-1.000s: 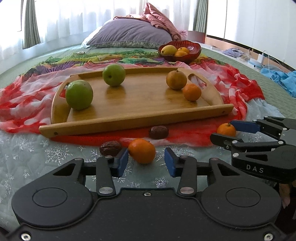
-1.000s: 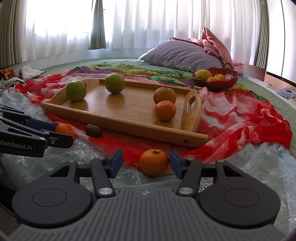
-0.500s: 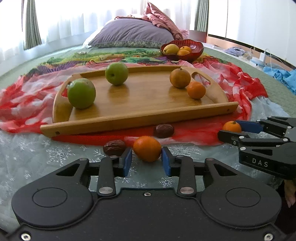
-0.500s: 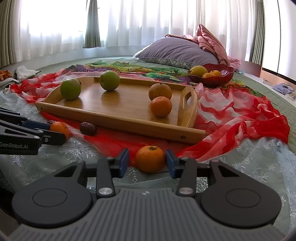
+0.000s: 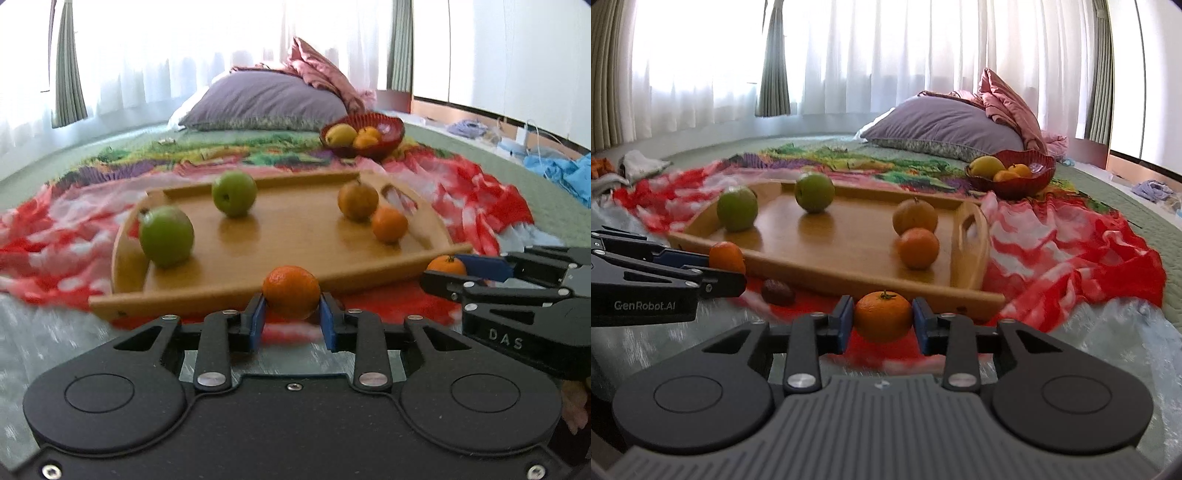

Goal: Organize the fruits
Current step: 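Grasp a tangerine with the left gripper while the right gripper grasps another tangerine, then carry both tangerines onto the bamboo tray with both grippers, then open both grippers to release the tangerines on the tray, then grasp a brown date with the left gripper while the right gripper grasps another date, then carry both dates onto the bamboo tray with both grippers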

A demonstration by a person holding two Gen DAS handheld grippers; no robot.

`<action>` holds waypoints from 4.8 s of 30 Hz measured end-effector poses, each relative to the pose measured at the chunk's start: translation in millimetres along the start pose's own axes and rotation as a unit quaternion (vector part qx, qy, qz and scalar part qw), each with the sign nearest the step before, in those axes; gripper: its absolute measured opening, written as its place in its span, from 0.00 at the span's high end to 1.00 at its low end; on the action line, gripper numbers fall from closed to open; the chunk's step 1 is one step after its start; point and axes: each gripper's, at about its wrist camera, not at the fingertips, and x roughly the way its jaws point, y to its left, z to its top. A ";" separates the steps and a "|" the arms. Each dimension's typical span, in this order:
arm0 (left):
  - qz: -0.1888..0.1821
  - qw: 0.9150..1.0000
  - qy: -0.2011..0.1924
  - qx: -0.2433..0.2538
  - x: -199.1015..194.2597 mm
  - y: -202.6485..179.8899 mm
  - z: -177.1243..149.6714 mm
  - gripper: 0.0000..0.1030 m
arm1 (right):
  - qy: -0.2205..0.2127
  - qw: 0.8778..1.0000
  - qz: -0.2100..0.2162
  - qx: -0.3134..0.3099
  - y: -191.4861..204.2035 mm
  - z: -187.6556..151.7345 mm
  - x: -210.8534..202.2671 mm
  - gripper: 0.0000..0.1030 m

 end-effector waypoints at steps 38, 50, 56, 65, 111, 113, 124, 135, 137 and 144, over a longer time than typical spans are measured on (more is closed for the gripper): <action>0.055 0.997 0.033 -0.051 88.3 62.1 25.1 0.72 | 0.026 0.998 -0.016 0.062 22.9 44.4 101.2 0.62; 0.056 0.997 0.037 -0.048 89.7 61.0 26.6 0.71 | 0.037 0.997 -0.018 0.064 22.5 42.7 103.7 0.59; 0.051 0.996 0.045 -0.060 83.2 62.8 26.3 0.68 | 0.035 0.997 -0.014 0.067 23.5 42.7 98.6 0.50; 0.043 0.997 0.030 -0.054 49.4 60.3 18.5 0.49 | 0.022 0.998 -0.003 0.061 24.9 38.2 77.0 0.33; 0.002 0.997 0.054 -0.053 14.7 46.7 -25.2 0.80 | 0.051 0.996 0.070 0.012 66.0 6.5 49.7 0.67; 0.001 0.997 0.048 -0.054 12.7 46.1 -22.1 0.80 | 0.047 0.996 0.069 0.015 65.6 7.2 48.2 0.68; 0.008 0.999 0.019 -0.050 5.7 48.2 1.6 0.80 | 0.024 0.998 0.060 0.016 63.1 16.7 38.6 0.68; 0.011 0.999 -0.007 -0.044 22.5 53.7 49.9 0.80 | -0.004 0.999 0.032 0.016 49.7 48.2 45.0 0.68; 0.013 0.999 -0.009 -0.041 28.1 55.1 58.7 0.80 | -0.008 0.999 0.028 0.015 46.1 54.3 47.6 0.68; 0.006 0.999 0.012 -0.046 57.1 68.2 83.2 0.80 | -0.003 1.000 0.010 0.022 29.2 78.1 68.5 0.68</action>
